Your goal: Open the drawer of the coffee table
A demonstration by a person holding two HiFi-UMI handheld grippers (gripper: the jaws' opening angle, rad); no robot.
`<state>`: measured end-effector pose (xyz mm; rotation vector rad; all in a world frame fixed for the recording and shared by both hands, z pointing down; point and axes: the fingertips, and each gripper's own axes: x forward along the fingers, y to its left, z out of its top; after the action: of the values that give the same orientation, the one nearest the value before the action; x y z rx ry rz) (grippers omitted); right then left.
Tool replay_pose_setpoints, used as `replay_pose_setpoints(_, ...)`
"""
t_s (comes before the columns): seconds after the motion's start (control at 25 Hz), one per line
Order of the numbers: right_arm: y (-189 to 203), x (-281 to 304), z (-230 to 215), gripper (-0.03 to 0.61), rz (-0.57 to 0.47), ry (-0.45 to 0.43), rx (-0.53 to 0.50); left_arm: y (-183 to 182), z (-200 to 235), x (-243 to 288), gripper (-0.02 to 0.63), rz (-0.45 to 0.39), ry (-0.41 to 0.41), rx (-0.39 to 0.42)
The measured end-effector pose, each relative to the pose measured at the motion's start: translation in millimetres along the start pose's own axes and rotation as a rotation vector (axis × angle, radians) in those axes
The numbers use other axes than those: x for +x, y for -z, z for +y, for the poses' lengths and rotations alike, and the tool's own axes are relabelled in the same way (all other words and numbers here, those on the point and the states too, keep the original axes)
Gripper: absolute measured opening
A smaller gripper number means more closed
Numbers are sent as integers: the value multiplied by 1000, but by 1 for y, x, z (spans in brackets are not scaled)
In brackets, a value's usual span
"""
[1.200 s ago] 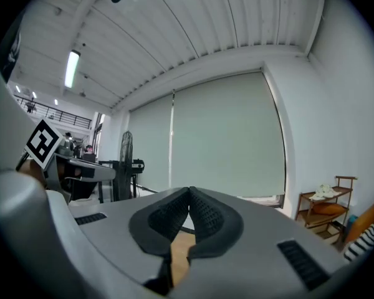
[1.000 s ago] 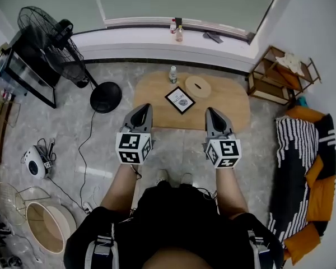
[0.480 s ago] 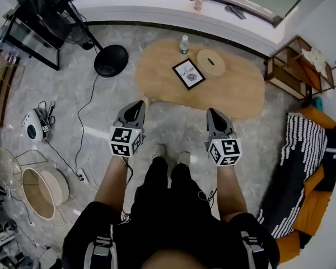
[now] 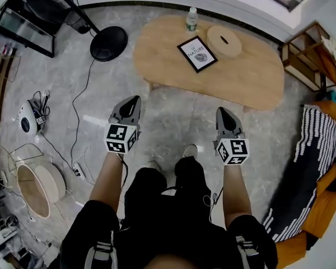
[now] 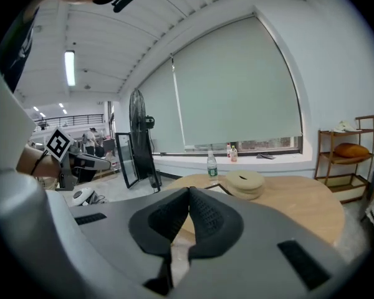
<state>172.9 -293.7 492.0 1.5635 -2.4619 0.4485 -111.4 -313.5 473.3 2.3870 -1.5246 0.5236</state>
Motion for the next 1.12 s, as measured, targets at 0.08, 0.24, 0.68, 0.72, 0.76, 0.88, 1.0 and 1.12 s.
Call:
replay_pose_setpoints(0.08, 44, 13, -8, 17, -24, 32, 8, 41, 10, 23, 21, -10, 20, 28)
replay_pose_setpoints(0.24, 135, 39, -20, 17, -73, 51, -1, 129, 34, 63, 21, -57, 21, 34)
replay_pose_setpoints(0.68, 316, 82, -58, 17, -163, 86, -2, 273, 66, 128, 21, -170, 88, 101)
replay_pose_setpoints(0.72, 320, 82, -61, 17, -167, 97, 11, 276, 69, 128, 21, -165, 90, 98)
replay_pose_setpoints(0.76, 322, 82, -63, 17, -170, 104, 25, 278, 71, 128, 21, -159, 91, 92)
replay_pose_setpoints(0.88, 327, 86, -65, 17, -168, 94, 44, 285, 80, 129, 21, -142, 86, 86)
replay_pose_setpoints(1.0, 333, 98, -72, 17, -157, 82, 34, 290, 85, 135, 85, -145, 92, 90)
replay_pose_setpoints(1.12, 341, 118, -82, 212, -143, 34, 80, 297, 87, 150, 210, -132, 124, 87)
